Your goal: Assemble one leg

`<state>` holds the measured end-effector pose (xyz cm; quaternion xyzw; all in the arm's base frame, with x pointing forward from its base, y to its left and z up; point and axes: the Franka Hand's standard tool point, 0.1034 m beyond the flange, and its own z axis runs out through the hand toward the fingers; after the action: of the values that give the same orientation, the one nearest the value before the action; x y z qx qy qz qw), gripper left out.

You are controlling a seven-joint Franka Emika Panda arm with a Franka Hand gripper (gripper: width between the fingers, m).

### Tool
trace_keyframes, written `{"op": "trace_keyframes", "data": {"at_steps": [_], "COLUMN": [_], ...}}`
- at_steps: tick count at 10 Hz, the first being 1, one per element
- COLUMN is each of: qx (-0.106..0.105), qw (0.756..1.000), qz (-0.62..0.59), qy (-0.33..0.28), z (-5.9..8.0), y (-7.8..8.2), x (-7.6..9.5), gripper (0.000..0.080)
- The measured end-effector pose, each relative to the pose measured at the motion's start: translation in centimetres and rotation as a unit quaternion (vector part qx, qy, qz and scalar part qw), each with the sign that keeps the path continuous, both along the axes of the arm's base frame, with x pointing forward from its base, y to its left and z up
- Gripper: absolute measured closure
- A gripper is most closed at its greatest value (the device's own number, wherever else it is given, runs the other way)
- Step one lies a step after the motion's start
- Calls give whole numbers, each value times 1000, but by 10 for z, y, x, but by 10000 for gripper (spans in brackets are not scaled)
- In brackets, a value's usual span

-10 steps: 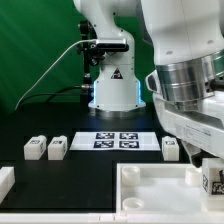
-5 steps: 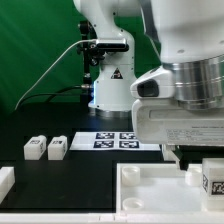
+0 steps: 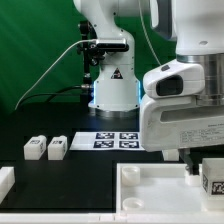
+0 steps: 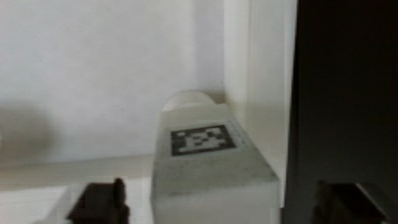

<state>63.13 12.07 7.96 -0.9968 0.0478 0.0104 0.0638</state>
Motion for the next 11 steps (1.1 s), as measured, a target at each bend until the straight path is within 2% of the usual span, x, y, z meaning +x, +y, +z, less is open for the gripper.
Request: {"op": "trace_keyframes", "data": {"at_steps": [1,2,4,6,8,9,10,11], "qx": [0,-1,-2,2,21,33,45,47], "qw": [999,994,986,928,839,805,786,774], "qz": [-52,-108,-168,-371,-541,-587,-611,-625], "qy": [7,14,21,36,63,75,81,85], "z": [0,0,0,2,-1,-1,-1,-1], "y": [0,0,0,0,5,3,2,3], "x": [0,0,0,2,-1,1,1,1], "gripper": [363,498,498,498,498,499,499,499]}}
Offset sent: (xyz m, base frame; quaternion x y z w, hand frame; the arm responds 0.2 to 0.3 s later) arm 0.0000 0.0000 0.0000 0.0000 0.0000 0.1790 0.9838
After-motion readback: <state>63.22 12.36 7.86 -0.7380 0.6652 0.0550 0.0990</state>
